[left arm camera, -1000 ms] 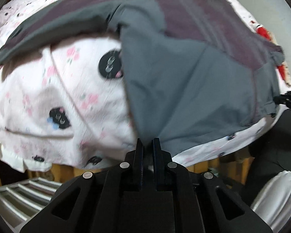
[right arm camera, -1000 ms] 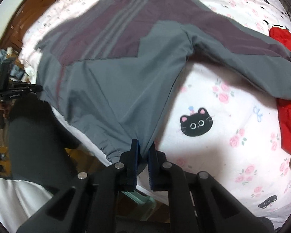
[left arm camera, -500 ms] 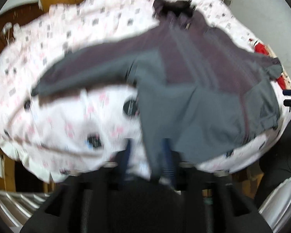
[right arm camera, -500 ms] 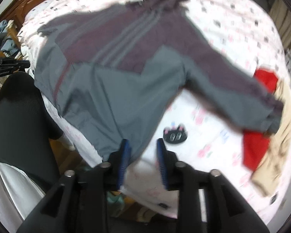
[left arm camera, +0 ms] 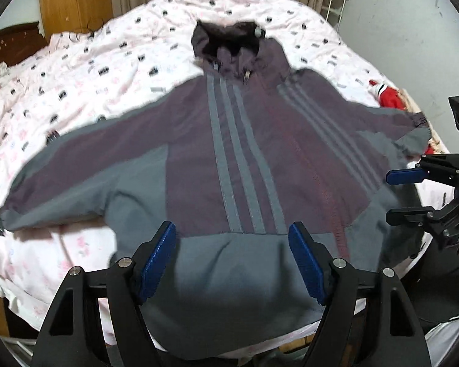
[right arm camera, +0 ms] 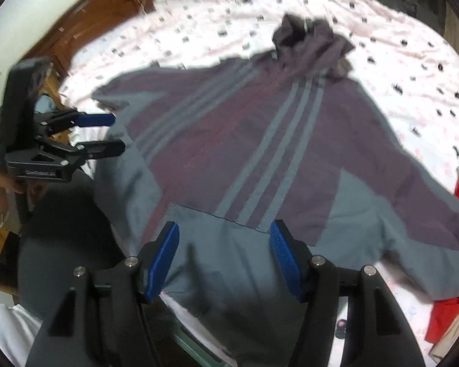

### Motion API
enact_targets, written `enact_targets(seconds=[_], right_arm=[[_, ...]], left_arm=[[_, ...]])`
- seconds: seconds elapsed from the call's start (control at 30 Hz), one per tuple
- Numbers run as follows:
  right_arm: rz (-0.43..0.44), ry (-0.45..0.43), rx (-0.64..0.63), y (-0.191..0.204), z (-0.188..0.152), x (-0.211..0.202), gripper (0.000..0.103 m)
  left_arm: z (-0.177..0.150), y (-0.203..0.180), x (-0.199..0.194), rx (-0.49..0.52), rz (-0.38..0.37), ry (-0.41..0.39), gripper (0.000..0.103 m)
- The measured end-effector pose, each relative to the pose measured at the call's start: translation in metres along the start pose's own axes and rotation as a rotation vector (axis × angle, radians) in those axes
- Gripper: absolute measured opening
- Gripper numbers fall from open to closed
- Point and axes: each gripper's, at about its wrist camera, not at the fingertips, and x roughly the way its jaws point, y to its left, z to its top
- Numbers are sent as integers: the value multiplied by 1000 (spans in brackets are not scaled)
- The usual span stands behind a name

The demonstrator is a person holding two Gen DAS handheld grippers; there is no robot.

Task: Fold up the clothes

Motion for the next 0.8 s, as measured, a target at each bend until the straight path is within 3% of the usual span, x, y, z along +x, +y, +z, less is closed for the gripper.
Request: enact_targets(seconds=[0.13, 0.3, 0.53, 0.8], right_arm=[[-74, 63, -2, -12, -19, 18, 64], [-101, 86, -9, -24, -33, 16, 70], [-109, 105, -17, -28, -32, 18, 70], [13, -3, 95, -47, -30, -19, 70]], left_arm=[[-10, 0, 13, -12, 3, 30, 72], [-20, -3, 16, -9, -4, 14, 77], [-16, 2, 4, -56, -33, -20, 78], [6, 14, -37, -89, -69, -164, 78]])
